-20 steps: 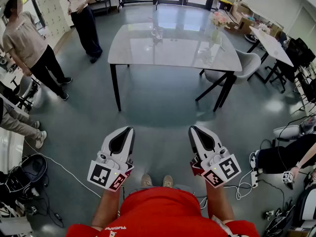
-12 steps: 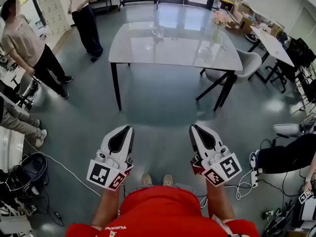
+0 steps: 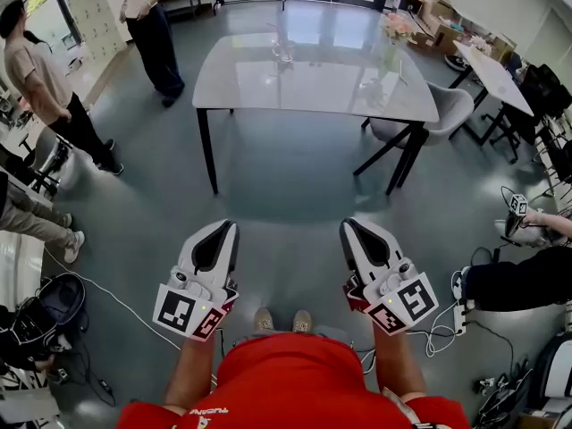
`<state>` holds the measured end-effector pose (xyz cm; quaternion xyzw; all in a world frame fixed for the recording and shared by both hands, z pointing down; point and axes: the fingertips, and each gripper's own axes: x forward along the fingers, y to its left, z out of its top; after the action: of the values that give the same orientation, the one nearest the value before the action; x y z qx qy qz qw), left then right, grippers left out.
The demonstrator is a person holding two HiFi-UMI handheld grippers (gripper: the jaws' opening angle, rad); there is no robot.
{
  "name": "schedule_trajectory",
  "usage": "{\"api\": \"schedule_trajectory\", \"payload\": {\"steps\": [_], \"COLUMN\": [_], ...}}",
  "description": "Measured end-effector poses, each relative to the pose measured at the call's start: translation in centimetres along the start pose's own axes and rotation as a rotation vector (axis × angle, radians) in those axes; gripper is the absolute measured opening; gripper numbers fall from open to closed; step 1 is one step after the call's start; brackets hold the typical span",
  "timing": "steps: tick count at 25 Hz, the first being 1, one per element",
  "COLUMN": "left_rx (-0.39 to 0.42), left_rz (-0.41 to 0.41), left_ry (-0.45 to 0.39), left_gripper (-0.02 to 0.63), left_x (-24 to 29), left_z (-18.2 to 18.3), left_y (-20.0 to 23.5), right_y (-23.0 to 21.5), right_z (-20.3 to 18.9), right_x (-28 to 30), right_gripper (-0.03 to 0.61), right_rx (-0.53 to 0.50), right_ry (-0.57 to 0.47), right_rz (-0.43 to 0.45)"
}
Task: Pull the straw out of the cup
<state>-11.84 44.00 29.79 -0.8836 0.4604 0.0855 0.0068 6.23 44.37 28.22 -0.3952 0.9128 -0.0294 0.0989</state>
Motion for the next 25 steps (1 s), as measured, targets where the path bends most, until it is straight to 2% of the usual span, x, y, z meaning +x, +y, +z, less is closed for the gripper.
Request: {"api": "schedule_trajectory", "payload": {"steps": [6,16,25], "left_rx": [0.024,0.019,0.036], "left_rz": [0.011,0.066,0.073], "left_ry": [-0.010,-0.006,-0.011], "left_gripper": [0.005,0.005,0.005], "left_x": [1.8,3.9,7.4], "left_z": [0.4,0.0,-0.5], "left_y": [-1.0,-2.8,-0.3], "right_y": [-1.9,-5.7,-8.5], "right_z": [0.3,0.3,0.1], "right_x": [-0.6,-2.9,-0.1], "right_gripper": [0.001,0.000,0.000], "right_rx": [-0.030,-0.014,-0.022], "right_ry": [0.011,0.020,0.019], "right_rz": [0.019,0.041,0.050]}}
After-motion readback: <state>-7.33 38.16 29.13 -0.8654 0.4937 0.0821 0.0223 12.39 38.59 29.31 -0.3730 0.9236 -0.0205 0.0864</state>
